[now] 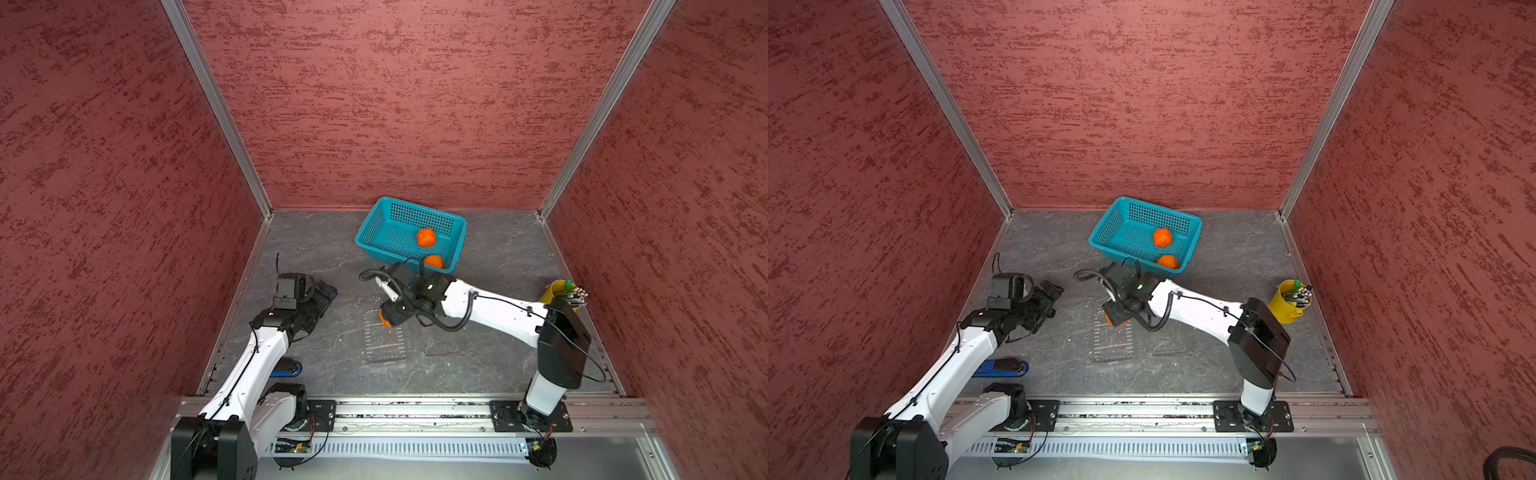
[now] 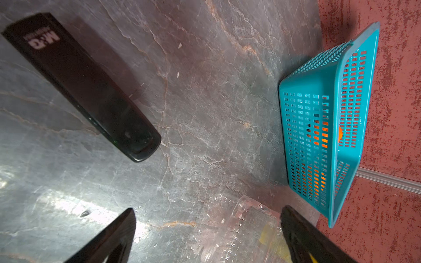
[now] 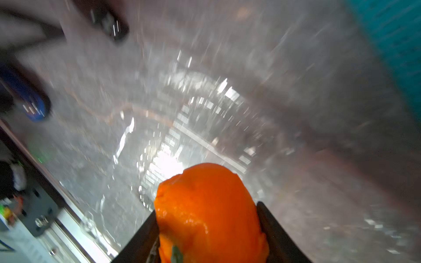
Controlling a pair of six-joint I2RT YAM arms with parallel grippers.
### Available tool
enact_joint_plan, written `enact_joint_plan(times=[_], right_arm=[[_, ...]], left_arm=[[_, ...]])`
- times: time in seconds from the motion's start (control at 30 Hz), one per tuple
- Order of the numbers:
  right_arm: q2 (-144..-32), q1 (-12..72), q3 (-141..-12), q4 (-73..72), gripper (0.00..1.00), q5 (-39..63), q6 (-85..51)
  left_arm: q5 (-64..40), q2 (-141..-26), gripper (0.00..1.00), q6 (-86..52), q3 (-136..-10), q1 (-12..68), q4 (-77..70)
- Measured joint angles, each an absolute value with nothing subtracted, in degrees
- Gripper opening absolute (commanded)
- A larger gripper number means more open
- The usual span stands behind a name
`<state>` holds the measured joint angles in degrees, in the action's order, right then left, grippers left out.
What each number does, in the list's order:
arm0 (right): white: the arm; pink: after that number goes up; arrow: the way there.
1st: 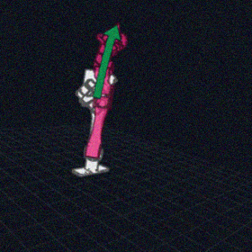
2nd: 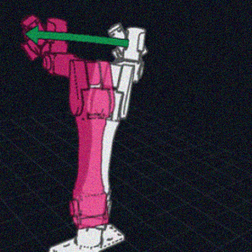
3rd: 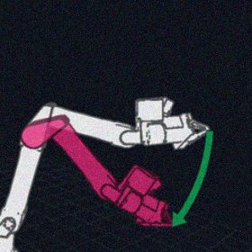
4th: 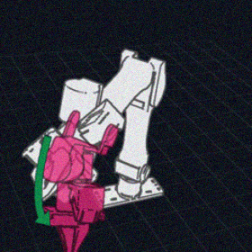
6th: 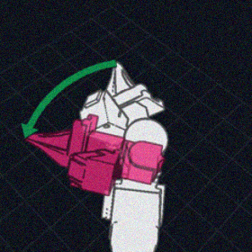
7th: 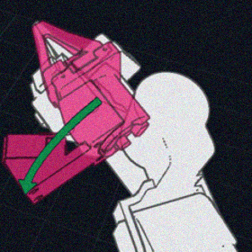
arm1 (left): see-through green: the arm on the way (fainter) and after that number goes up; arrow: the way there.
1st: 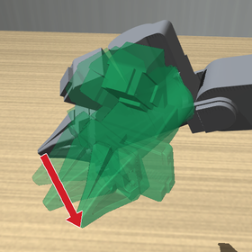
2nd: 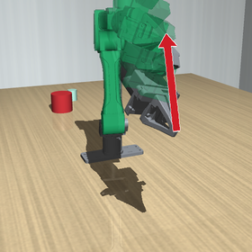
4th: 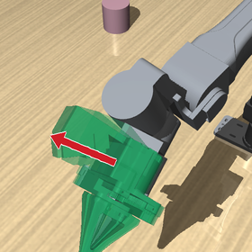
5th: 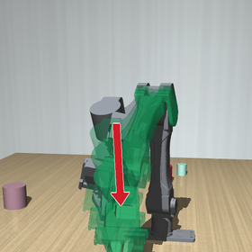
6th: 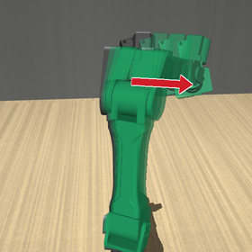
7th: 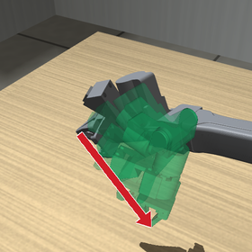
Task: Take oranges out of containers
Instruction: Pick up the orange from the packing box, then place the orange in the basket, then reset both arms
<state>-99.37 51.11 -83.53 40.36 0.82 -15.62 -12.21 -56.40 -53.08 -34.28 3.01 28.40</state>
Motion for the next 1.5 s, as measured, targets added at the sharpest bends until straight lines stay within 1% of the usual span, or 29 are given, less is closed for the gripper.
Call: enact_joint_plan(times=[0.13,0.23,0.27,0.4,0.5,0.57,0.8,0.9,1.0,1.1,1.13,1.17,1.2,1.27,1.37,1.5], right_arm=[[-98.6,42.3,-90.3,37.7,0.52,0.4,-14.5],[-102.2,36.2,-96.1,35.5,0.55,-0.6,-14.1],[-104.4,34.2,-98.3,34.7,0.57,-1.1,-14.1],[-115.1,28.8,-107.6,33.4,0.7,-2.1,-14.3],[-122.6,26.8,-113.7,34.4,0.75,-2.9,-14.3],[-125.7,26.6,-116.2,35.4,0.77,-3.3,-14.2],[-125.8,27.3,-116.6,36.4,0.78,-3.5,-14.1],[-121.3,27.6,-110.7,33.8,0.78,-3.2,-14.4],[-111.0,27.7,-98.0,28.7,0.78,-2.5,-14.9],[-97.5,27.7,-82.8,20.7,0.79,-1.7,-15.3],[-92.6,27.7,-77.9,18.0,0.81,-1.7,-15.4],[-87.3,27.9,-72.6,14.3,0.94,-1.8,-15.4],[-82.8,27.9,-68.6,11.7,0.99,-2.0,-15.4],[-74.0,28.0,-60.5,6.5,0.99,-3.1,-14.5],[-64.8,28.0,-51.5,1.1,0.99,-5.7,-12.9],[-59.7,27.2,-44.3,-0.3,0.99,-10.3,-10.5]], left_arm=[[-13.0,-56.8,0.99,-53.1,-33.5,2.9,27.7],[-13.2,-57.1,1.0,-53.1,-33.2,2.9,27.6],[-13.2,-57.1,1.0,-53.1,-33.2,2.9,27.5],[-13.2,-57.1,1.0,-53.1,-32.8,2.8,27.0],[-13.3,-57.3,1.0,-53.1,-32.6,2.6,27.0],[-13.3,-57.8,1.0,-53.1,-32.6,2.5,26.9],[-13.5,-59.1,0.99,-53.1,-32.6,2.5,26.0],[-13.5,-59.3,1.0,-53.0,-32.6,2.5,25.8],[-13.4,-59.5,0.99,-52.5,-32.6,2.5,25.8],[-12.8,-60.0,1.0,-51.0,-33.6,3.2,25.9],[-12.2,-60.0,0.99,-50.2,-34.2,3.7,25.8],[-11.4,-59.9,0.99,-49.2,-34.9,4.3,25.7],[-10.6,-59.7,0.99,-48.4,-35.4,4.7,25.4],[-8.2,-58.8,0.99,-46.2,-36.5,5.7,24.4],[-3.4,-56.4,0.99,-43.1,-37.4,6.5,21.8],[3.4,-53.7,1.0,-37.7,-36.1,6.6,13.0]])
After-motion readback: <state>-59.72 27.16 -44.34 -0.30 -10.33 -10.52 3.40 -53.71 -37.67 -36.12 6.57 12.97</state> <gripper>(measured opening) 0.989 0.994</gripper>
